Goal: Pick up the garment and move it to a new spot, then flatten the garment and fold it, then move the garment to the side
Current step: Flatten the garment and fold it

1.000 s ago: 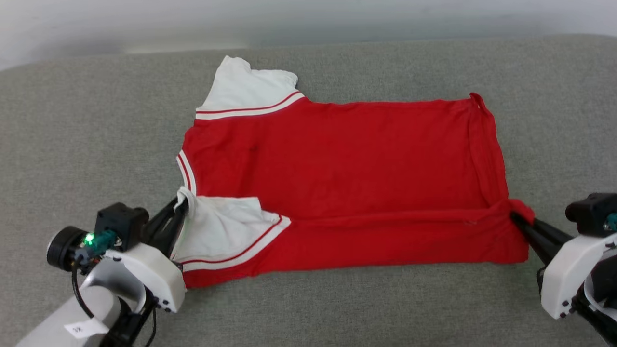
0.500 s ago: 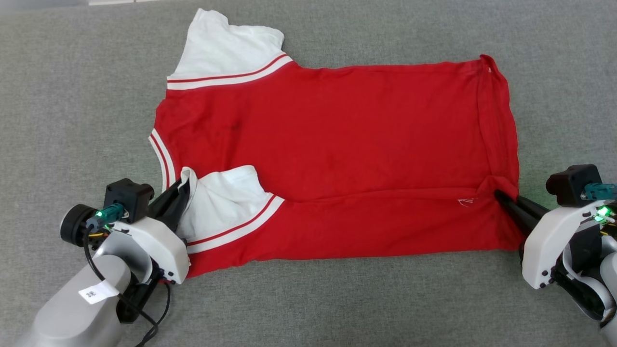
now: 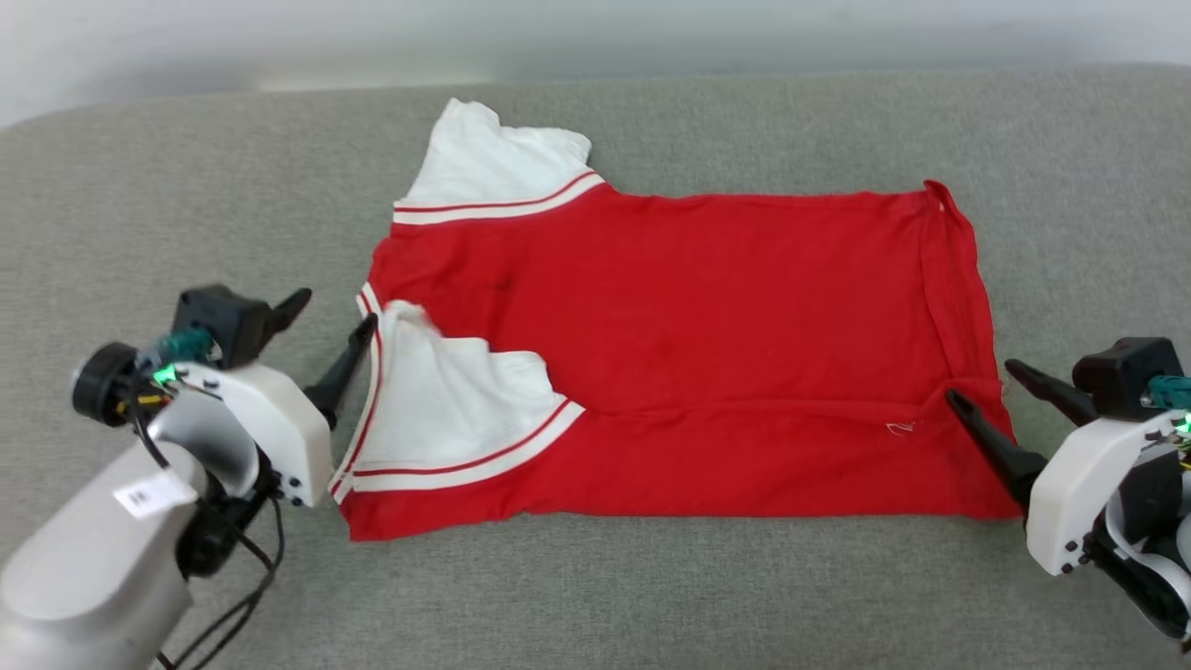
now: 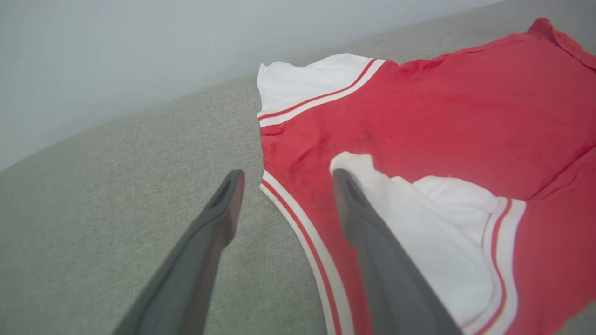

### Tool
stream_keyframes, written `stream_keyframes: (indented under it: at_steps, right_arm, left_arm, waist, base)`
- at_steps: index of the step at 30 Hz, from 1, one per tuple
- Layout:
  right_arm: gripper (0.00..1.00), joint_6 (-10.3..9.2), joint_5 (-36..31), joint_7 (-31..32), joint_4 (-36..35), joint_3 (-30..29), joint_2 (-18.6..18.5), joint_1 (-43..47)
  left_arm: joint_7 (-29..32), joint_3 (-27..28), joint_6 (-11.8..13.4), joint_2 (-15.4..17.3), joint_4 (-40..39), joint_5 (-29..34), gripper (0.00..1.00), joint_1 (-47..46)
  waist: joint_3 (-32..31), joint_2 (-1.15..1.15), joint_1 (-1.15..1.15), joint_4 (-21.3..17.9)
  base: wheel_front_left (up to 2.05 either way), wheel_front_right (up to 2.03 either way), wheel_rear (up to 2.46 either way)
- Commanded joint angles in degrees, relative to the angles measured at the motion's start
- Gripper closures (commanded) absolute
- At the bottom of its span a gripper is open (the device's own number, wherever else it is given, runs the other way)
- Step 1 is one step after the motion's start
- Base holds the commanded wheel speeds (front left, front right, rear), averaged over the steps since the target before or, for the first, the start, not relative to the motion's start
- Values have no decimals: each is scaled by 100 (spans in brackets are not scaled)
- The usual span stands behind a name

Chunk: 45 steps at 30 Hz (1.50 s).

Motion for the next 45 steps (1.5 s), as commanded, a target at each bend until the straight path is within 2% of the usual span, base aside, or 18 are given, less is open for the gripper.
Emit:
stream_keyframes:
  at_steps: [1, 5, 6, 12, 20, 24, 29, 37, 38, 39, 40, 45]
  right_arm:
    - [0, -4, -79, -45, -125, -73, -49, 87]
    - [0, -4, -155, -5, -267, -245, 57, 252]
    - [0, -4, -155, -5, -267, -245, 57, 252]
    - [0, -4, -268, 66, -369, -375, 209, 434]
    - [0, -4, -328, 160, -451, -402, 335, 393]
    - [0, -4, -309, 228, -447, -369, 361, 294]
    - [0, -4, -226, 289, -375, -335, 400, 150]
    - [0, -4, -166, 280, -256, -255, 356, -84]
    - [0, -4, -164, 298, -258, -234, 320, -123]
    - [0, -4, -158, 311, -272, -226, 268, -182]
    - [0, -4, -155, 319, -293, -235, 205, -239]
    - [0, -3, -106, 835, -586, -138, -302, -556]
  left_arm:
    - [328, 6, 8, 136, -198, -78, 0, -121]
    - [1340, -42, -44, 427, -669, -369, 0, -311]
    - [1340, -42, -44, 427, -669, -369, 0, -311]
    - [2841, -229, -105, 766, -1250, -777, 0, -543]
    - [4439, -582, -131, 901, -1366, -1338, 0, -611]
    - [4772, -684, -99, 859, -1205, -1526, 0, -490]
    - [5032, -892, -192, 887, -948, -1587, 0, -305]
    - [4969, -1105, -282, 664, -390, -1621, 0, -25]
    - [4940, -1119, -303, 626, -351, -1631, 60, -23]
    - [4887, -1118, -333, 605, -317, -1599, 88, -42]
    - [4856, -1125, -355, 593, -294, -1573, 100, -66]
    - [4621, -1069, -477, 665, -423, -1444, 100, -223]
  waist:
    - [-136, 0, 0, 109]
    - [-238, 0, 0, 150]
    - [-238, 0, 0, 150]
    - [-287, 0, 0, 137]
    - [-196, 0, 0, 11]
    - [-94, 0, 0, -88]
    - [47, 0, 0, -216]
    - [249, 0, 0, -307]
    - [248, 0, 0, -308]
    - [237, 0, 0, -305]
    - [209, 0, 0, -298]
    - [-10, 0, 0, -269]
  base:
    - [0, 0, 0]
    - [0, 0, 0]
    - [0, 0, 0]
    - [0, 0, 0]
    - [0, 0, 0]
    - [0, 0, 0]
    - [0, 0, 0]
    - [0, 0, 0]
    - [0, 0, 0]
    - [0, 0, 0]
    - [0, 0, 0]
    - [0, 0, 0]
